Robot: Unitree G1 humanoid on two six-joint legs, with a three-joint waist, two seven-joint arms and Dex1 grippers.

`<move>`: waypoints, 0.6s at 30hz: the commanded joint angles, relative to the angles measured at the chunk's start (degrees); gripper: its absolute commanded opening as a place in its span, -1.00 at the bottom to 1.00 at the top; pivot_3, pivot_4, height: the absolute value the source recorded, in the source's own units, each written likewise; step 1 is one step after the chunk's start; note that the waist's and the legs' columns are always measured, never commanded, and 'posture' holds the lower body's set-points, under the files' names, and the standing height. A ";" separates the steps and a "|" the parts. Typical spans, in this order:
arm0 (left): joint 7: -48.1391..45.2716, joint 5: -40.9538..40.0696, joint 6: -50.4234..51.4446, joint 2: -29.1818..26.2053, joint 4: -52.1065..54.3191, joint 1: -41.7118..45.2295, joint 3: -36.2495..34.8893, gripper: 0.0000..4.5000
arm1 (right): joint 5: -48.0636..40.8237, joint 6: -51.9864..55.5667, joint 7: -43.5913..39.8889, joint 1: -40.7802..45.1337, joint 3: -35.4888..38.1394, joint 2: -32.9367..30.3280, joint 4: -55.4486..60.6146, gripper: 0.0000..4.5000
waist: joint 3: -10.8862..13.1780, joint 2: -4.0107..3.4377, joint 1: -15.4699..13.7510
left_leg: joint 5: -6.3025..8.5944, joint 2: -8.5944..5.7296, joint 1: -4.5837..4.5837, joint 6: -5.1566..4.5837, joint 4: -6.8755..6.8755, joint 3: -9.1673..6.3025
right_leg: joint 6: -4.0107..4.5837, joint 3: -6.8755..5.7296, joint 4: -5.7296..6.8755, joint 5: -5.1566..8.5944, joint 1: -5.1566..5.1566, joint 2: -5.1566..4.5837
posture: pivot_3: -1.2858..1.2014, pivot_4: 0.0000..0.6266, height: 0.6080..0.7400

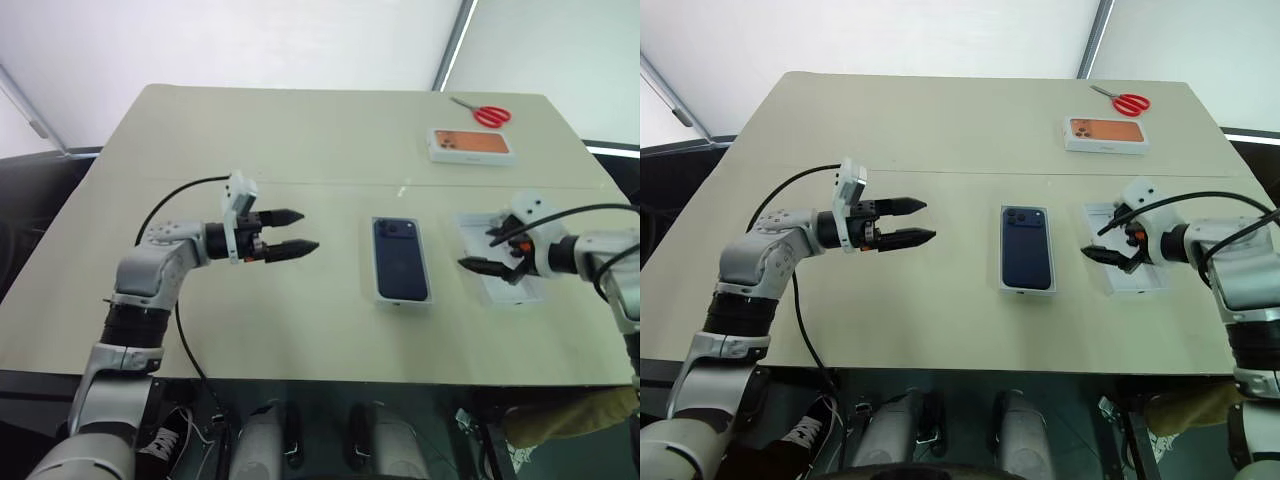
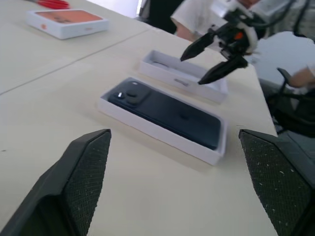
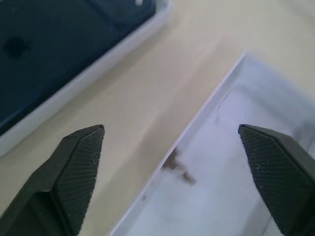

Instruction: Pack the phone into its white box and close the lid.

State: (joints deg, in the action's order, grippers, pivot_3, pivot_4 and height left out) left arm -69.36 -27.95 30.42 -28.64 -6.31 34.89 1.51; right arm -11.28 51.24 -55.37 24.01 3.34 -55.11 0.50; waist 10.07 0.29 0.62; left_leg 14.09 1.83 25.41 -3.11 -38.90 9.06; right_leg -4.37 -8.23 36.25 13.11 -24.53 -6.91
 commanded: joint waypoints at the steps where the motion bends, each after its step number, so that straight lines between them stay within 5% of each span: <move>1: -4.39 -0.29 -6.44 -0.98 3.20 -0.53 0.15 1.00 | -2.95 10.28 2.25 1.85 2.39 -0.72 3.28 0.98 | 0.00 -0.01 -0.01 | 0.00 0.00 0.00 0.00 0.00 0.00 | 0.01 0.00 0.00 0.00 -0.01 -0.02 | 0.03 -0.52 0.96; 7: -5.82 2.22 -16.07 -0.06 1.41 -1.14 0.42 1.00 | -6.49 26.14 7.64 6.66 2.06 1.54 4.34 0.98 | 0.00 -0.04 -0.02 | 0.05 -0.01 0.04 -0.05 -0.01 0.01 | 0.06 0.00 -0.01 0.02 -0.05 -0.09 | 0.03 -0.52 0.96; 18: -6.58 1.57 -19.15 0.22 1.61 -2.54 0.13 1.00 | -4.56 36.95 20.53 14.27 -1.08 8.10 2.30 0.98 | 0.00 -0.07 0.07 | 0.10 -0.02 0.12 -0.15 -0.04 0.07 | 0.01 -0.01 -0.01 -0.01 -0.11 -0.07 | 0.03 -0.52 0.96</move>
State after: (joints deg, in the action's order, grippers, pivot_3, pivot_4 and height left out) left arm -75.79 -25.50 11.85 -28.13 -6.41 32.84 1.98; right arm -16.51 87.14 -36.65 37.28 0.91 -46.64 2.92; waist 10.08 0.22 0.68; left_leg 14.18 1.82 25.54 -3.26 -38.94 9.12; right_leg -4.36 -8.24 36.23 13.09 -24.63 -6.97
